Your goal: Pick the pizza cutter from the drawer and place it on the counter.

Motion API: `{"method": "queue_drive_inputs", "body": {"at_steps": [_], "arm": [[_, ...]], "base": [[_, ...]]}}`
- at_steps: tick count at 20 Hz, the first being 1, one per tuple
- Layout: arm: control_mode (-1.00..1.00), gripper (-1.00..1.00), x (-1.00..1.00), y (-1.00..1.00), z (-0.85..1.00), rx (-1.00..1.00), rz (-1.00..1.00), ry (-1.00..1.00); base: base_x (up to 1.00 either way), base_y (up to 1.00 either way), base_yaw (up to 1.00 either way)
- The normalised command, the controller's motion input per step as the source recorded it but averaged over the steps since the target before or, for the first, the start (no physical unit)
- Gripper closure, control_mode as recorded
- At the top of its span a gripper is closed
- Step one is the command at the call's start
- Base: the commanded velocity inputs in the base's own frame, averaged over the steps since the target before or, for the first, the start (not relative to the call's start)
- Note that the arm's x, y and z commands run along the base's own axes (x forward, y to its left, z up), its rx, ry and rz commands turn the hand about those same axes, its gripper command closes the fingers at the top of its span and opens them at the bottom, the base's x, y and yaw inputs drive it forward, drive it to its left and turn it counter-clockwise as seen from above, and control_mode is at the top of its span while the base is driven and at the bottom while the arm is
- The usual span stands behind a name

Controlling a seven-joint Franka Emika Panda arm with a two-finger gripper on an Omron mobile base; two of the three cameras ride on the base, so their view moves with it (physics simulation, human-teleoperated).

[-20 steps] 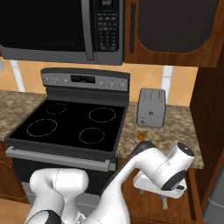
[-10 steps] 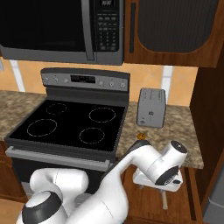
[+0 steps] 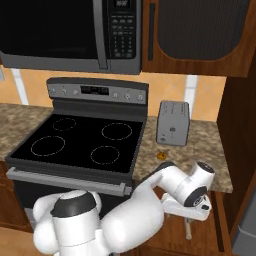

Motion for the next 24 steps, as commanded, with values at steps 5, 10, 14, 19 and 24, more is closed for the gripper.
{"method": "queue_drive_inputs", "body": {"at_steps": [5, 10, 14, 19, 24], "arm": [[-1.0, -1.0, 0.07, -0.15, -0.29, 0.0, 0.0, 0.0], [-1.0, -1.0, 0.14, -0.08, -0.38, 0.0, 0.0, -0.07], [-1.0, -1.0, 0.13, -0.02, -0.4, 0.0, 0.0, -0.04], [-1.0, -1.0, 0.4, -0.02, -0.41, 0.0, -0.01, -0.06], [-1.0, -1.0, 0.31, -0.39, -0.37, 0.01, 0.0, -0.02]], "base": [[0.0, 0.0, 0.0], [0.0, 0.0, 0.0], [0.0, 0.0, 0.0], [0.0, 0.0, 0.0], [0.0, 0.0, 0.0]]}}
